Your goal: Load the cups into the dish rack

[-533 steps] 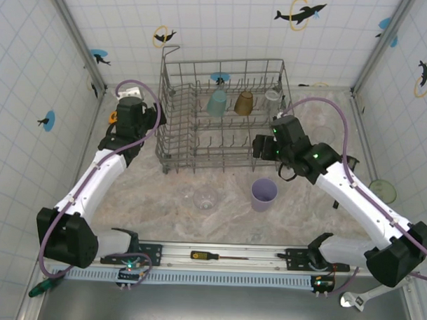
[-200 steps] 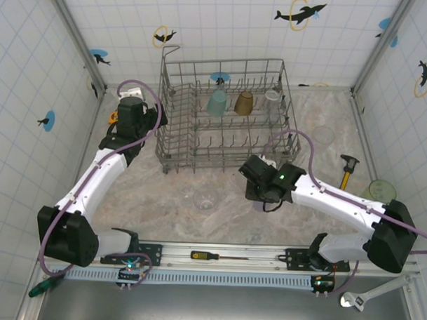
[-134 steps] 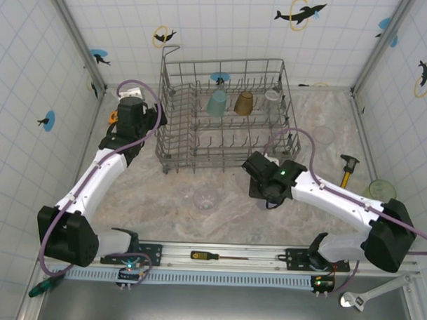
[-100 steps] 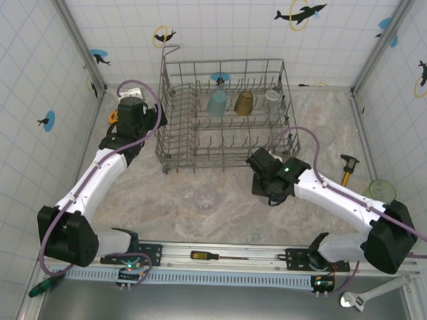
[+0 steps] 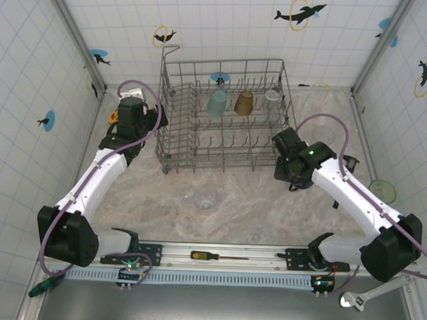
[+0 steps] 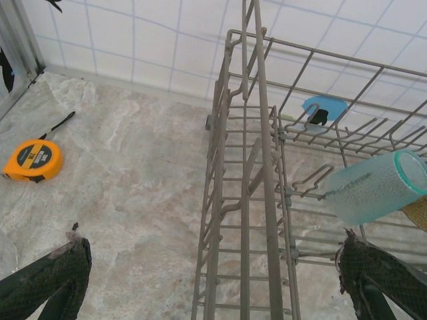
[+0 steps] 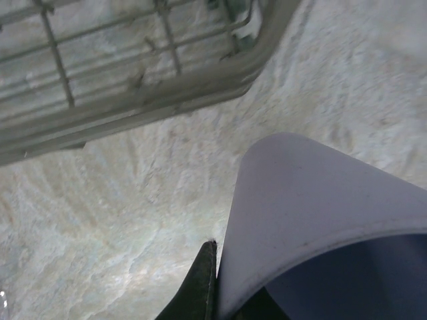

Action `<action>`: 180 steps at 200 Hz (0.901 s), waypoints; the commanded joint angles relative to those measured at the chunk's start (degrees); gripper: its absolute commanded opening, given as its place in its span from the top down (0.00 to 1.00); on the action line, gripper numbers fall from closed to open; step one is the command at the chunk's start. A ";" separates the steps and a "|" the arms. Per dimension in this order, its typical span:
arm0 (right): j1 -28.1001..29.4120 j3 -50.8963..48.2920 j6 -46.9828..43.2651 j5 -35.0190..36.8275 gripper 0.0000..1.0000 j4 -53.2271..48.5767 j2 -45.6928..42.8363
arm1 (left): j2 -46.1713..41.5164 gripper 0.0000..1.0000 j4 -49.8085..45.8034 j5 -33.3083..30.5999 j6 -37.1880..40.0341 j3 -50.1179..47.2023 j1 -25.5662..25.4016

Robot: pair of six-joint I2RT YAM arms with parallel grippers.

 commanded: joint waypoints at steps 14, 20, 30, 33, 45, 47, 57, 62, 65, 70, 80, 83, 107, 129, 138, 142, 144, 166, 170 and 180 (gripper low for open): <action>-4.81 11.42 -7.43 7.47 1.00 -7.36 2.53 | -0.39 0.02 -2.07 -2.27 0.05 2.37 0.05; -5.37 13.38 -8.52 8.63 1.00 -8.07 3.45 | -0.54 0.03 -2.04 -2.57 0.17 2.29 0.07; -6.42 16.36 -9.84 9.82 1.00 -8.78 4.73 | -0.82 0.03 -1.84 -2.88 0.27 2.12 0.03; -6.65 17.22 -10.19 10.15 1.00 -8.88 5.09 | -0.87 0.03 -1.82 -2.97 0.27 2.04 0.04; -7.60 20.32 -11.65 10.33 1.00 -8.69 6.41 | -0.84 0.03 -1.77 -3.05 0.43 2.07 0.07; -7.80 20.77 -11.85 10.27 1.00 -8.60 6.62 | -0.79 0.03 -1.85 -3.03 0.44 2.10 0.05; -8.35 23.26 -12.76 9.92 1.00 -8.12 7.72 | -0.59 0.03 -2.07 -3.05 0.42 2.27 0.07; -8.74 24.46 -13.08 9.74 1.00 -7.94 8.33 | -0.57 0.02 -2.19 -3.06 0.36 2.37 0.05; -8.75 25.22 -13.29 9.70 1.00 -7.78 8.65 | -0.50 0.02 -2.21 -3.04 0.36 2.44 0.05; -8.98 26.46 -13.60 9.66 1.00 -7.63 9.35 | -0.44 0.02 -2.29 -3.01 0.36 2.50 0.05; -9.11 28.98 -14.28 9.86 1.00 -7.34 10.63 | -0.39 0.02 -2.40 -2.88 0.36 2.55 0.06; -9.08 29.73 -14.35 9.99 1.00 -7.25 10.99 | -0.39 0.03 -2.36 -2.95 0.29 2.57 0.05; -9.24 34.36 -15.54 8.94 1.00 -5.31 13.65 | -0.22 0.02 -2.56 -2.70 -0.03 2.76 0.06; -9.20 38.29 -17.07 7.20 1.00 -3.54 16.26 | 0.05 0.02 -3.06 -0.87 -0.61 3.51 0.05; -9.21 39.95 -17.74 6.49 1.00 -2.69 17.48 | 0.15 0.02 -2.80 -0.67 -0.59 3.51 0.04; -9.24 40.69 -18.05 6.22 1.00 -2.35 18.06 | 0.28 0.02 -2.84 -0.67 -0.54 3.44 0.05; -9.22 41.04 -18.15 6.10 1.00 -2.18 18.28 | 0.35 0.02 -2.87 -0.74 -0.46 3.49 0.09; -9.18 42.67 -19.00 2.03 1.00 2.23 20.05 | 2.38 0.02 -4.43 -3.31 -0.13 5.21 0.05; -9.24 42.54 -18.93 0.87 1.00 3.42 20.14 | 2.88 0.02 -5.06 -3.90 -0.04 5.97 0.05; -9.21 41.85 -18.85 -2.32 1.00 6.08 20.34 | 4.75 0.02 -7.58 -4.66 -0.16 8.97 0.05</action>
